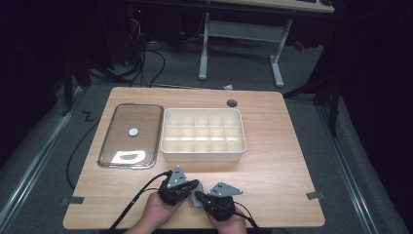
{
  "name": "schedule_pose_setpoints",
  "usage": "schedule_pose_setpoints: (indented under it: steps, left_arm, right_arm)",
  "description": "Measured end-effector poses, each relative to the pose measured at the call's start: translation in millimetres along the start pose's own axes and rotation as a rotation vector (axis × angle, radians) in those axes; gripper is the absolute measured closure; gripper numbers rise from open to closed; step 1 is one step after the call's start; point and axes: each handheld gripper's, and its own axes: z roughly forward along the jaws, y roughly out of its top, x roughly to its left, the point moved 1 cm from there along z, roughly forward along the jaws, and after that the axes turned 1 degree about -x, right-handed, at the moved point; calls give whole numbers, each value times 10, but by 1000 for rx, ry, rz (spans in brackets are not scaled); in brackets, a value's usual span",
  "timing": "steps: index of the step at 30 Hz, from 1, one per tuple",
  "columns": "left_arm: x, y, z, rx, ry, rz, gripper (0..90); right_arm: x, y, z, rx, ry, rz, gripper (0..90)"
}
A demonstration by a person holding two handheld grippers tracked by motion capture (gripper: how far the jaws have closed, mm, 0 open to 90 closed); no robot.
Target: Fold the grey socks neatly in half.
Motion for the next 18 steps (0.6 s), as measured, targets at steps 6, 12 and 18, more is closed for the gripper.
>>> schedule_pose_setpoints:
  steps: [6,12,18]
  left_arm:
    - [-21,-14,-5,-4,18,8,900]
    - [-33,-36,-7,-12,23,23,900]
    - [-50,-83,-4,-25,40,33,900]
  right_arm:
    - [96,103,-207,-39,-17,-12,889]
    - [210,10,-147,47,-28,-53,882]
    - [175,-69,-103,43,-17,-33,900]
